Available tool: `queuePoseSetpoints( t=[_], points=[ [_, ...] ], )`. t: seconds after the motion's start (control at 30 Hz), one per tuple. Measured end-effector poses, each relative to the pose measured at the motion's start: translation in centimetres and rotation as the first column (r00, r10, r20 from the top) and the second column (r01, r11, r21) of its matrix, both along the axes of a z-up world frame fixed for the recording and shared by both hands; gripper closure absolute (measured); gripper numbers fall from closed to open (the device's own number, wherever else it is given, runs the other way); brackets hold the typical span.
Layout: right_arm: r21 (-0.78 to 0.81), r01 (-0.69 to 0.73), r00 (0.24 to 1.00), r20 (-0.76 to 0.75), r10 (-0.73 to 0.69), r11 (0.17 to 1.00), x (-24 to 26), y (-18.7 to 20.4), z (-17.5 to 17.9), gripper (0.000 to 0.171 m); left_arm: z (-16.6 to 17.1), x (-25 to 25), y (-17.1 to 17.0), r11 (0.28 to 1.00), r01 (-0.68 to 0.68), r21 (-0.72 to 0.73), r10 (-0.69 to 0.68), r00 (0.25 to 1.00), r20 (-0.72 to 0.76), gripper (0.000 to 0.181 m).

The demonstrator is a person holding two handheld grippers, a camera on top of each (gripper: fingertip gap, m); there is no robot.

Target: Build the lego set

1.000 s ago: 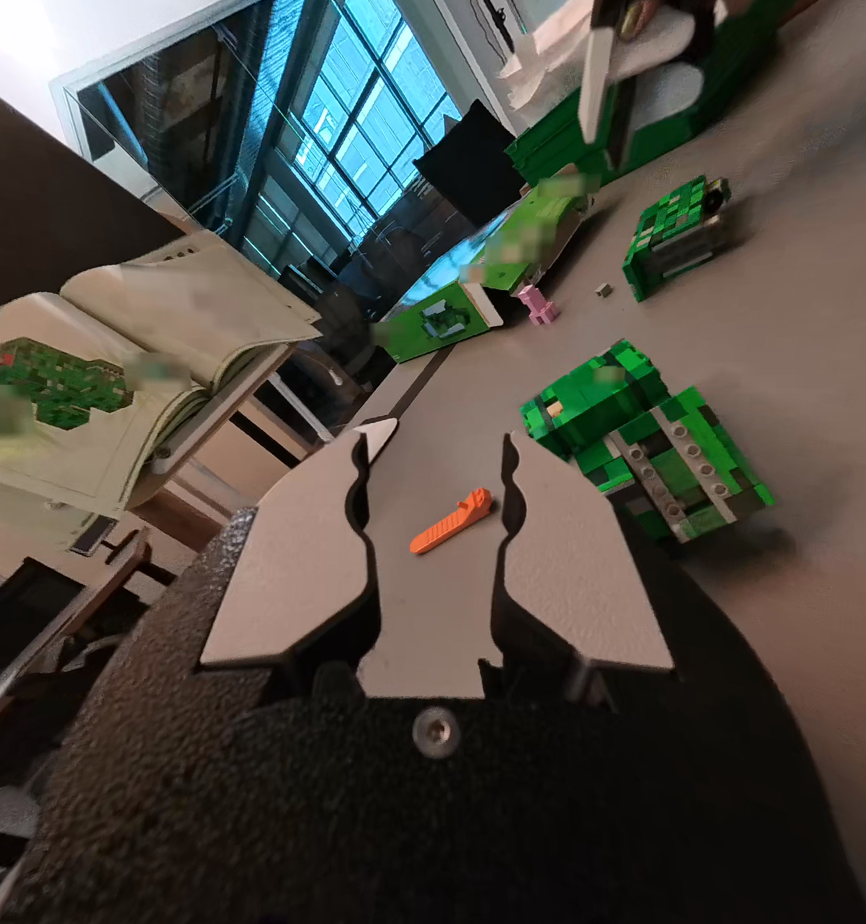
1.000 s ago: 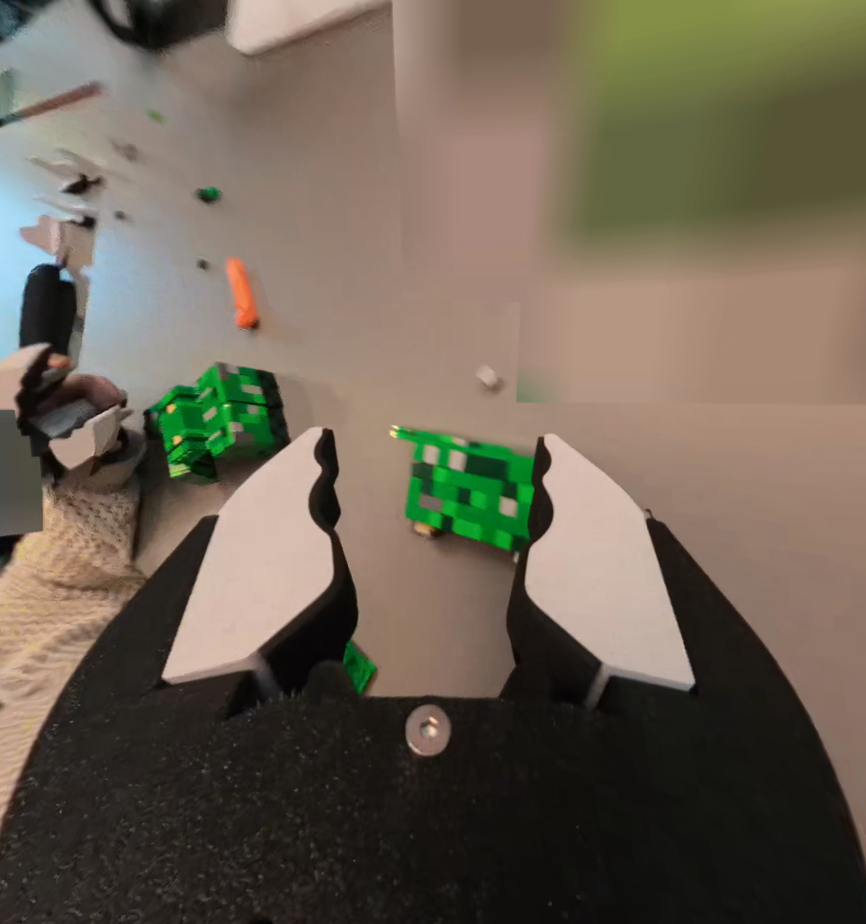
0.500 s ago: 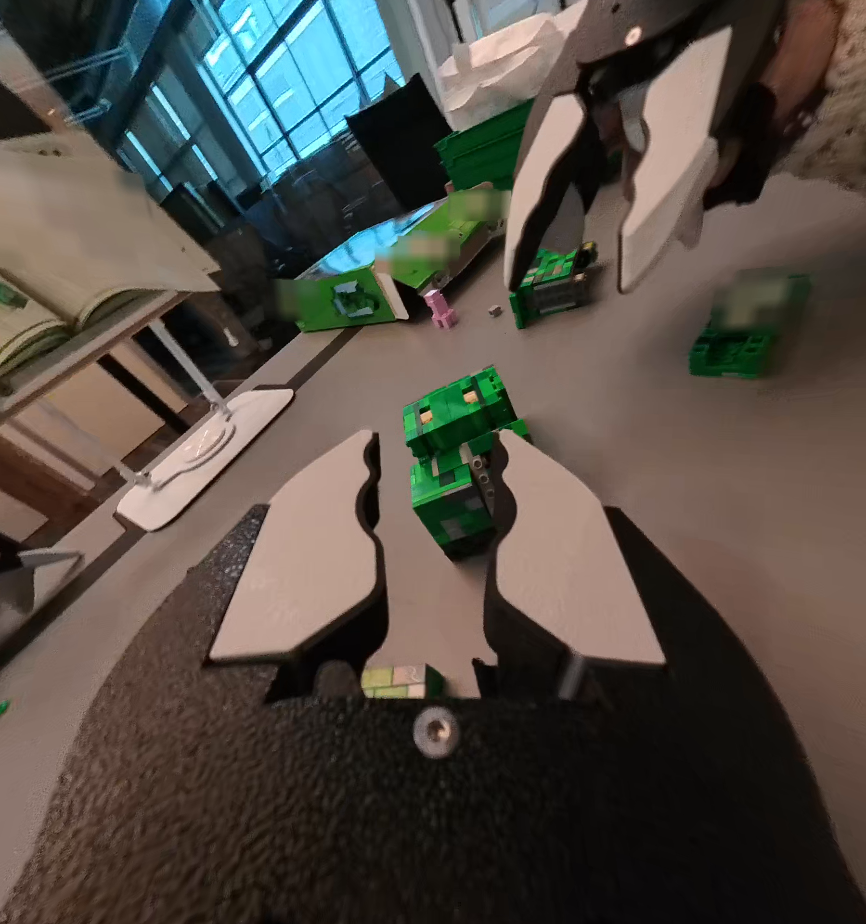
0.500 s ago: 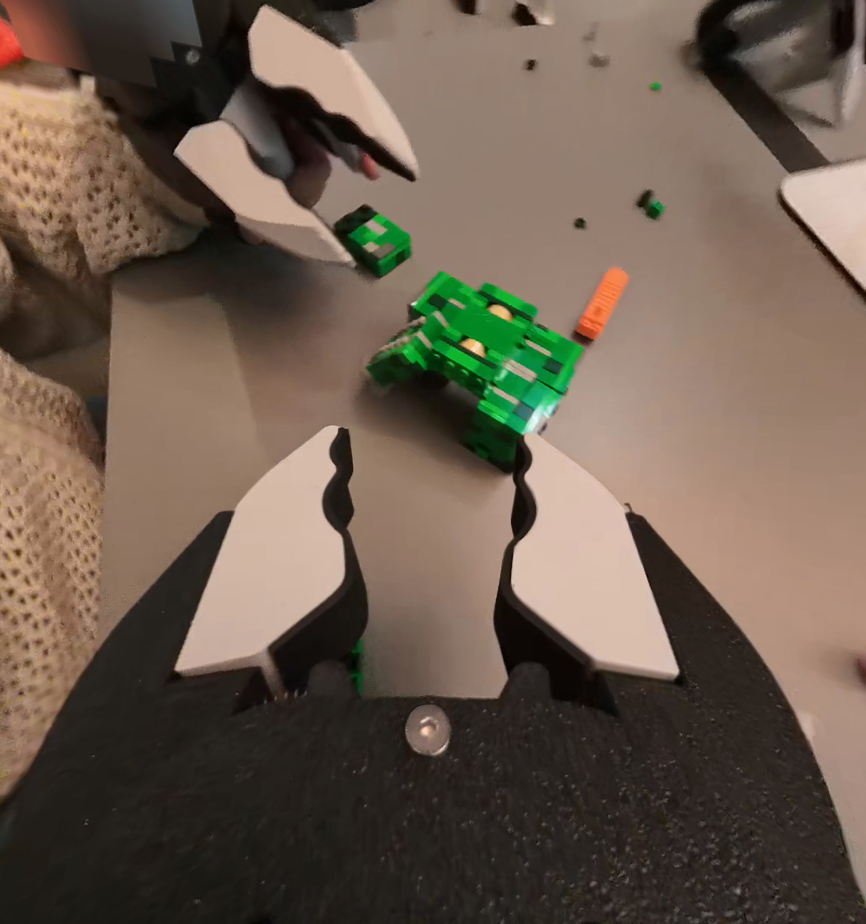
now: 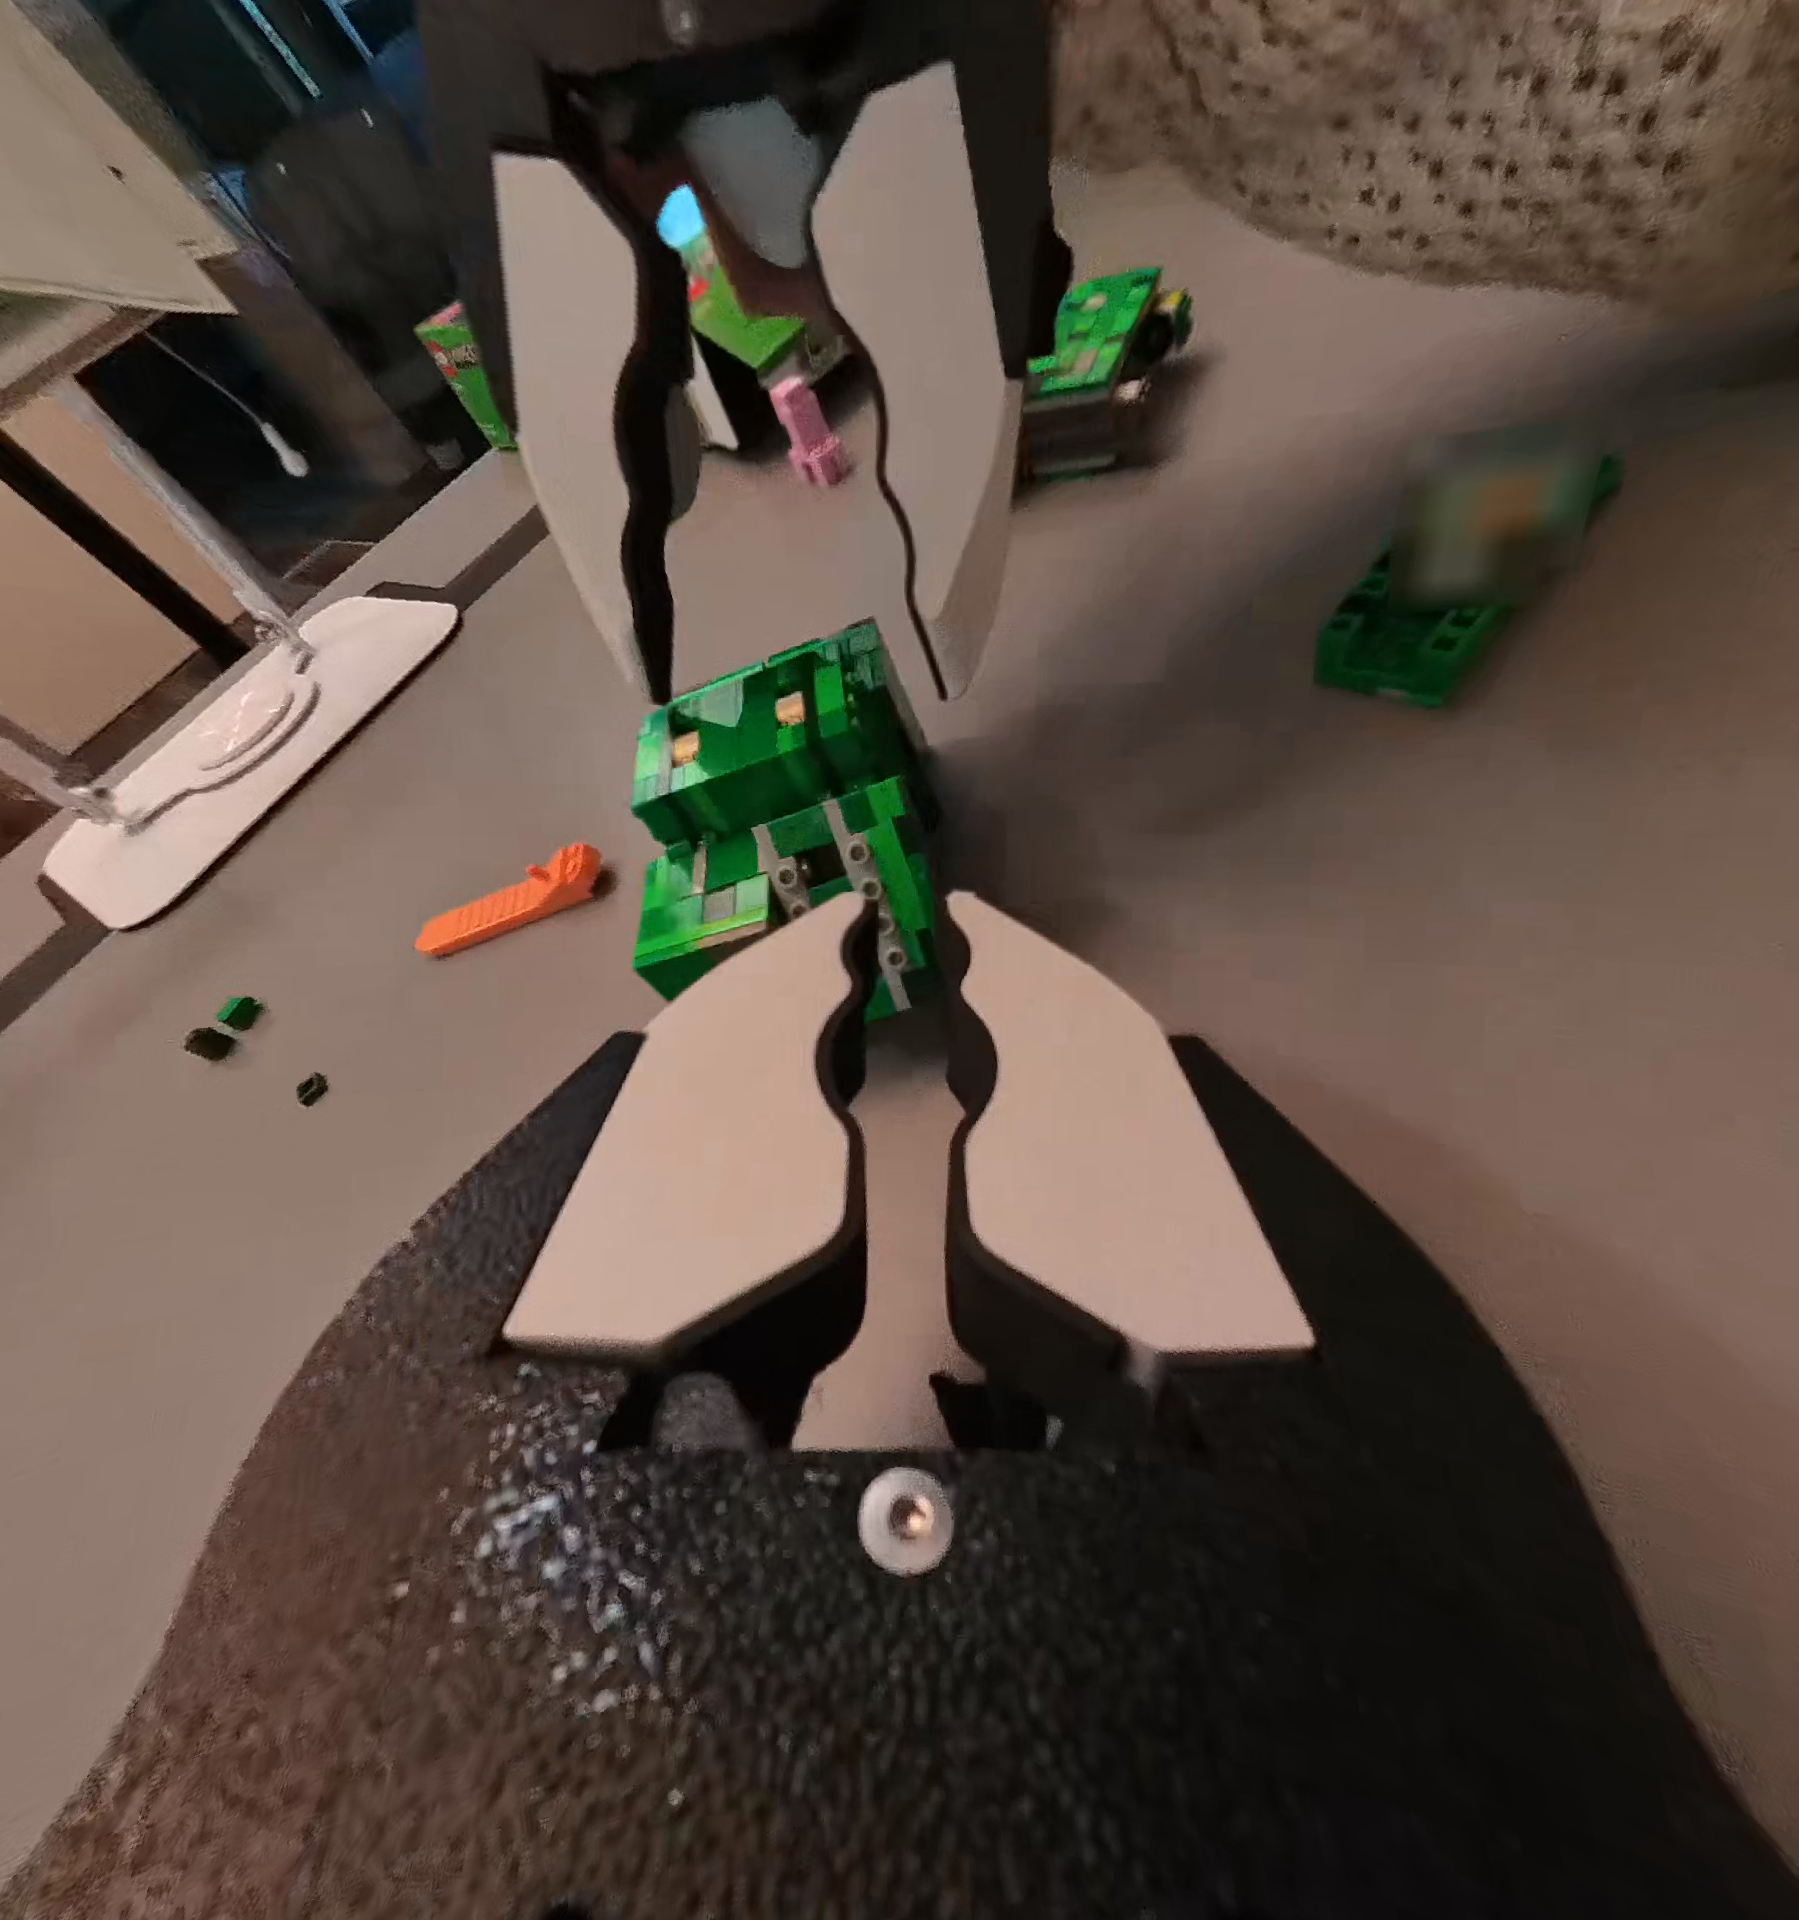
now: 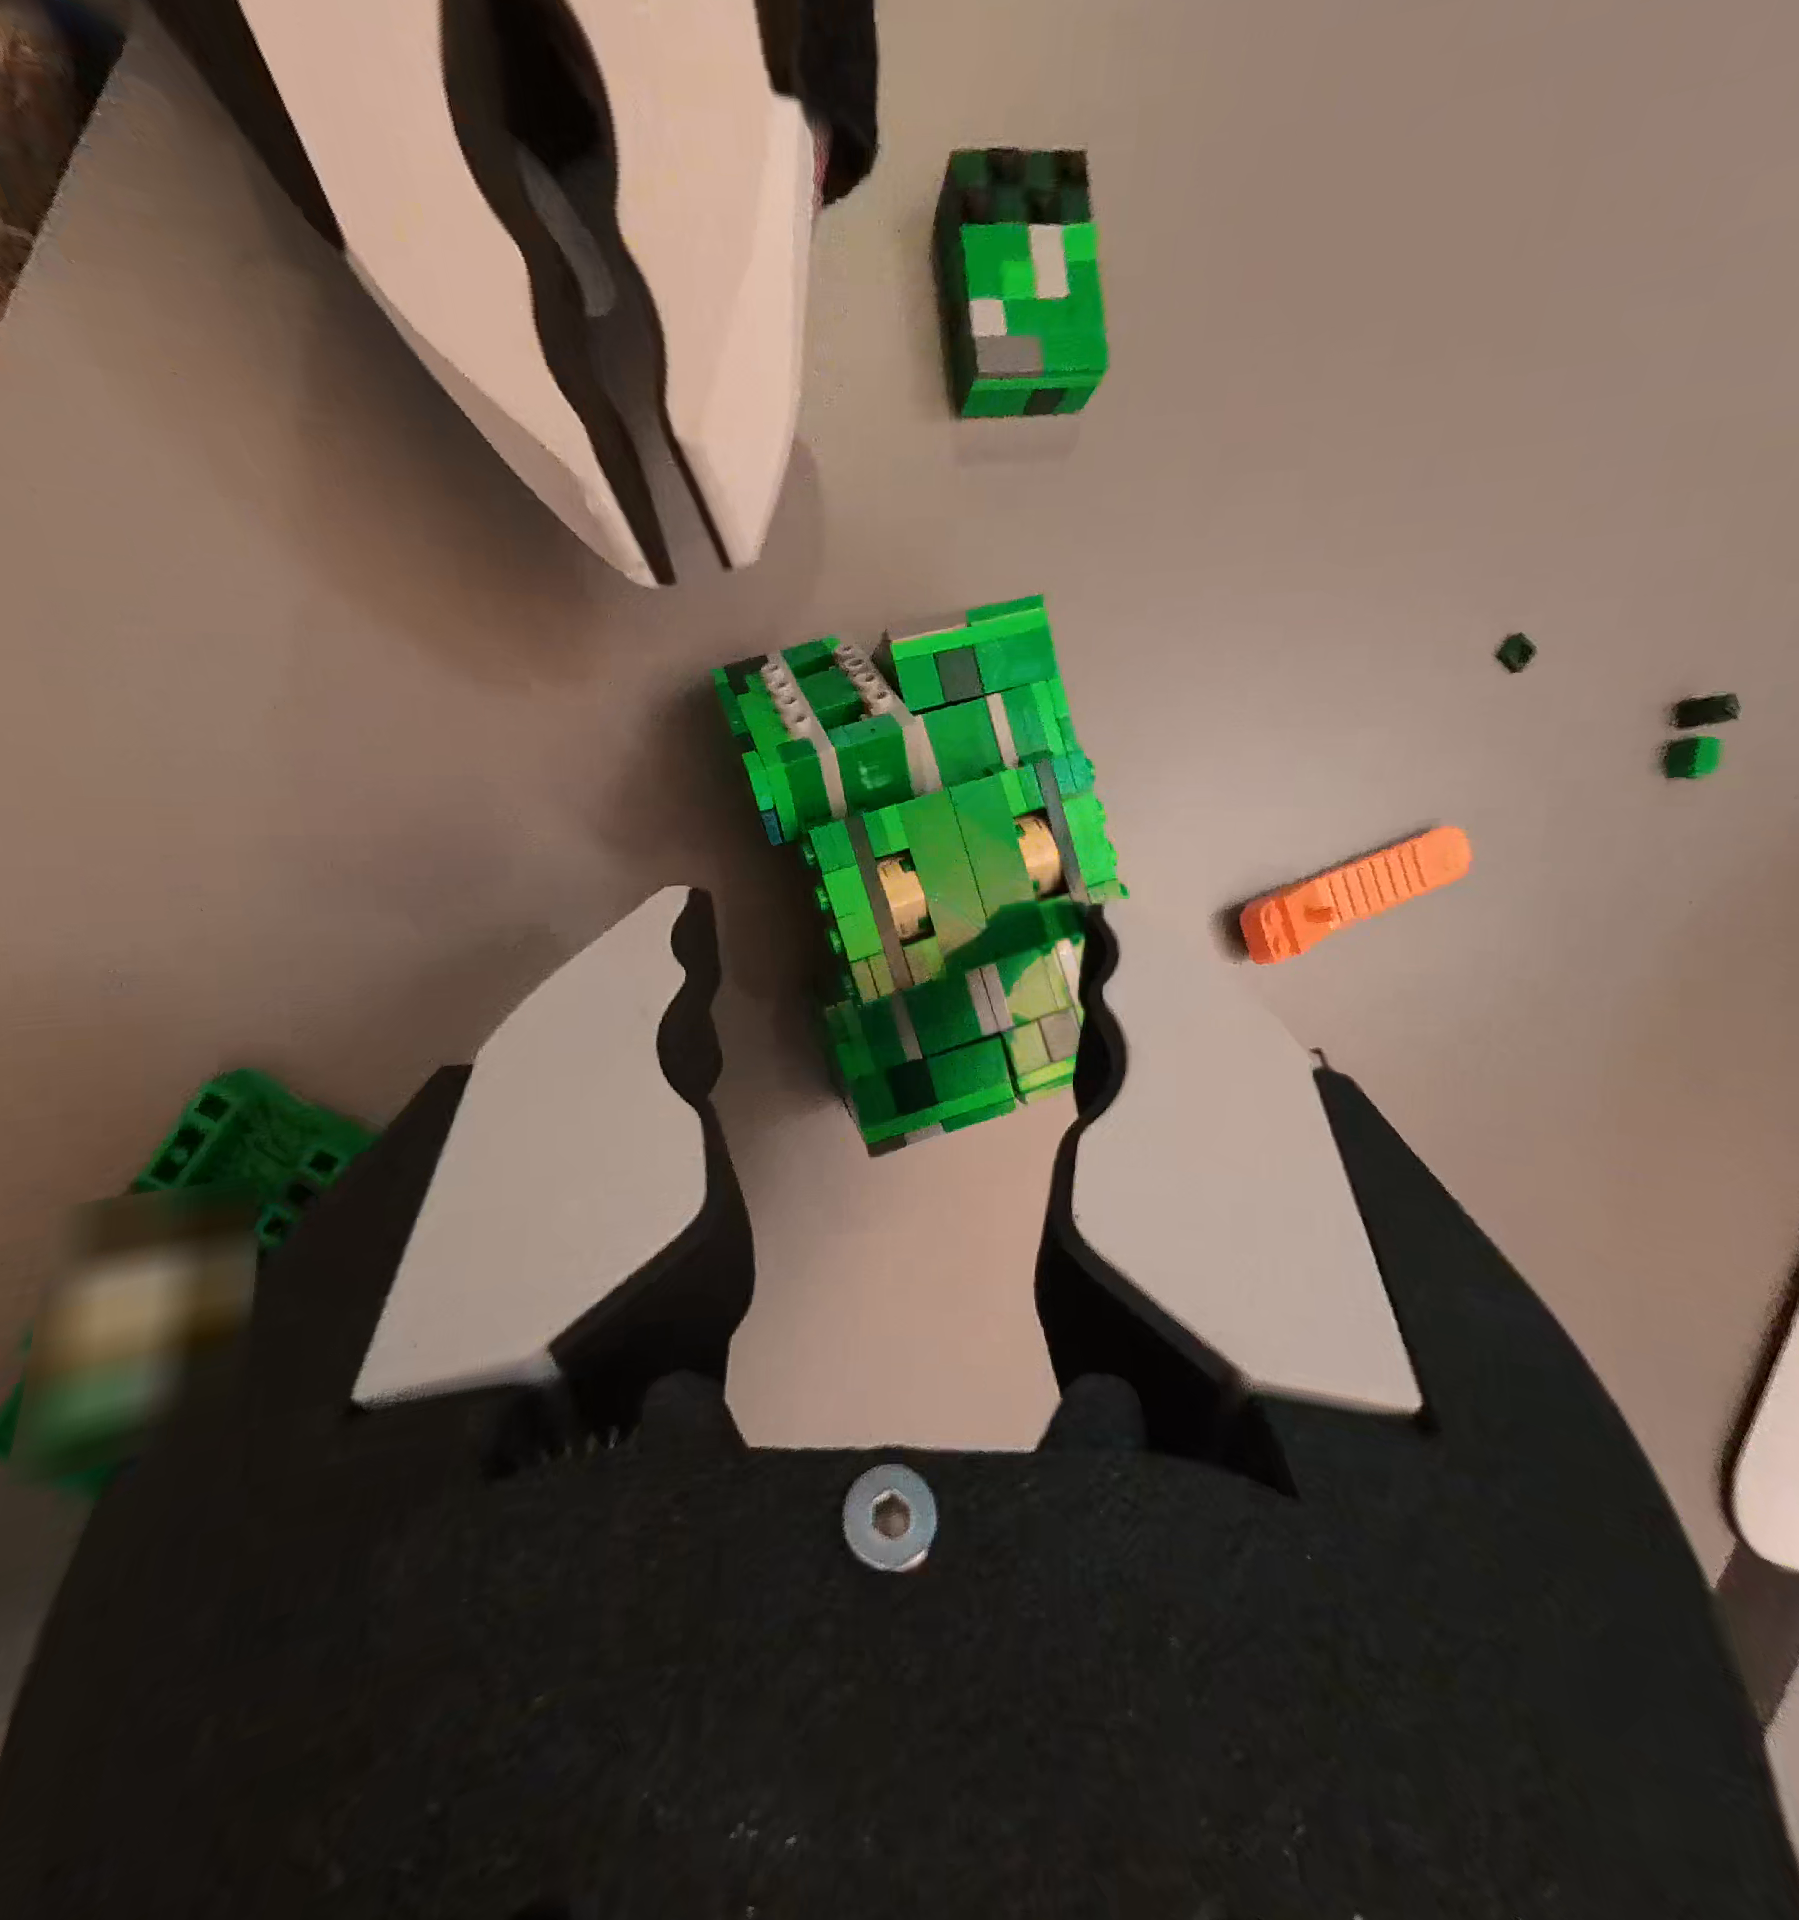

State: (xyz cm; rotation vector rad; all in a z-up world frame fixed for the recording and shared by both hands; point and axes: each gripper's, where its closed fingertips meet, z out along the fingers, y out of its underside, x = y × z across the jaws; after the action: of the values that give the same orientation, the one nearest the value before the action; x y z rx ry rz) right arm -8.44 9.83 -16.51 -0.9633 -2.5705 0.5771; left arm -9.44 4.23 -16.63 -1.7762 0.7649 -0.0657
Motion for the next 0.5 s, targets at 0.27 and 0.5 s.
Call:
queuePoseSetpoints(
  t=[0.27,0.5],
  points=[
    [-0.073,-0.016,0.999,-0.050,0.012,0.997,1.0,-0.5,-0.1,0.109,-1.9,1.4,1.1,0.996,-0.011,-0.083,0.009,1.000,-0.025,0.169],
    [-0.095,-0.002,0.992,-0.127,-0.010,0.995,0.4,-0.1,0.3,0.110,-2.2,1.4,1.6,0.995,-0.022,-0.100,0.019,0.999,-0.027,0.169]
  ],
)
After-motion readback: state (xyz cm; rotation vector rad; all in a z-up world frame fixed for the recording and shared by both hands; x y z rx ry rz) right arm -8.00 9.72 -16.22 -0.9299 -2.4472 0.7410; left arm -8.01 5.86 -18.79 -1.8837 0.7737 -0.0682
